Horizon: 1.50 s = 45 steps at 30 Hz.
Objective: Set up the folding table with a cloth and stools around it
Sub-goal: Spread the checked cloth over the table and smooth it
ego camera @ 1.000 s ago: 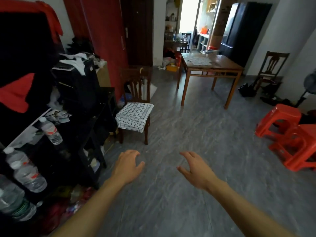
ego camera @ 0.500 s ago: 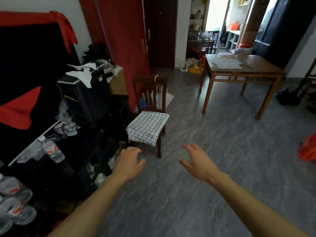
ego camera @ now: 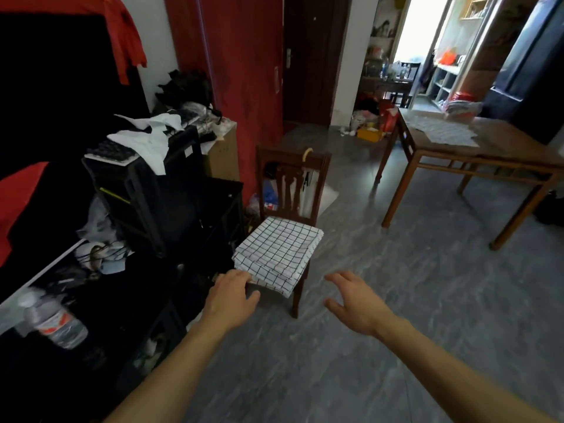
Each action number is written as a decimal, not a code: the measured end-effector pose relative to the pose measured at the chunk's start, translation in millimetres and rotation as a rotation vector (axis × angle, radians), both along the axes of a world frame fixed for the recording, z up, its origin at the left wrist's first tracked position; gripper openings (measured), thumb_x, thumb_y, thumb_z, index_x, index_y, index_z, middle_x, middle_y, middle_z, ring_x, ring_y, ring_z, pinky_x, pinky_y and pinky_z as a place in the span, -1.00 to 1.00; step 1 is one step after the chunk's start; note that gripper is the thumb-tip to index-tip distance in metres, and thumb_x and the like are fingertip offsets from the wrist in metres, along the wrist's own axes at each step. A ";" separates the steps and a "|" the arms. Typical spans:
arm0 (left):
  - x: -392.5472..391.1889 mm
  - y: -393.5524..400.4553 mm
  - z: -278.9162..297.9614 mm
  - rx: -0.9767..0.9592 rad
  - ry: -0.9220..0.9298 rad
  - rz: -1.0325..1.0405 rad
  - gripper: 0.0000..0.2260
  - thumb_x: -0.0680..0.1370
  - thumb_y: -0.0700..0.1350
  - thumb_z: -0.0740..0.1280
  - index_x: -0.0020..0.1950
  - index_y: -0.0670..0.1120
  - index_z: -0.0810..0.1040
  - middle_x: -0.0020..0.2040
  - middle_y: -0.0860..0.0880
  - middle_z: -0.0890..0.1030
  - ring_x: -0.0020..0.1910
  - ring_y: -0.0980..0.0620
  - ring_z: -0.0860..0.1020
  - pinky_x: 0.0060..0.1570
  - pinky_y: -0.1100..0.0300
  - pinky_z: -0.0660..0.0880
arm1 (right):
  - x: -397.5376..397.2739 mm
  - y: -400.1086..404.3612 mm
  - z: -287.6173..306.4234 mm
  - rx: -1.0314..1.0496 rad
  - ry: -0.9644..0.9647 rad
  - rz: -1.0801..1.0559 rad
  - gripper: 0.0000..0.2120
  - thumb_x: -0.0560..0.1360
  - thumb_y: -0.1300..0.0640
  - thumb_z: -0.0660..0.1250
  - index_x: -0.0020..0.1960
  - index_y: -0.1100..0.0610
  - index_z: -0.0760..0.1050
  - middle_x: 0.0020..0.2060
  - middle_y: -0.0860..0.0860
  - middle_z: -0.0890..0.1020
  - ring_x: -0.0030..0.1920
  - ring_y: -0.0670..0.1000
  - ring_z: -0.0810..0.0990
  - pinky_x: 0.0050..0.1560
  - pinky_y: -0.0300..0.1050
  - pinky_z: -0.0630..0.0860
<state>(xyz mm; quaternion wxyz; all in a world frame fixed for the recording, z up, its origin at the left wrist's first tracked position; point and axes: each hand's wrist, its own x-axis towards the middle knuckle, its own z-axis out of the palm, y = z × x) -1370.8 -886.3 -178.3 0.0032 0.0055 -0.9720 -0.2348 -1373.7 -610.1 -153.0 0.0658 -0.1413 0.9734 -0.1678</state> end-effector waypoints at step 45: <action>-503.5 -77.3 -468.3 -0.100 -0.230 -0.339 -0.54 0.44 -0.09 0.41 0.33 -0.08 0.46 0.39 -0.02 0.40 0.38 -0.04 0.32 0.23 -0.02 0.45 | -448.1 -120.5 -493.9 -0.087 -0.208 -0.235 -0.33 0.40 0.04 0.51 0.44 0.06 0.34 0.43 0.10 0.34 0.44 0.13 0.29 0.37 0.03 0.34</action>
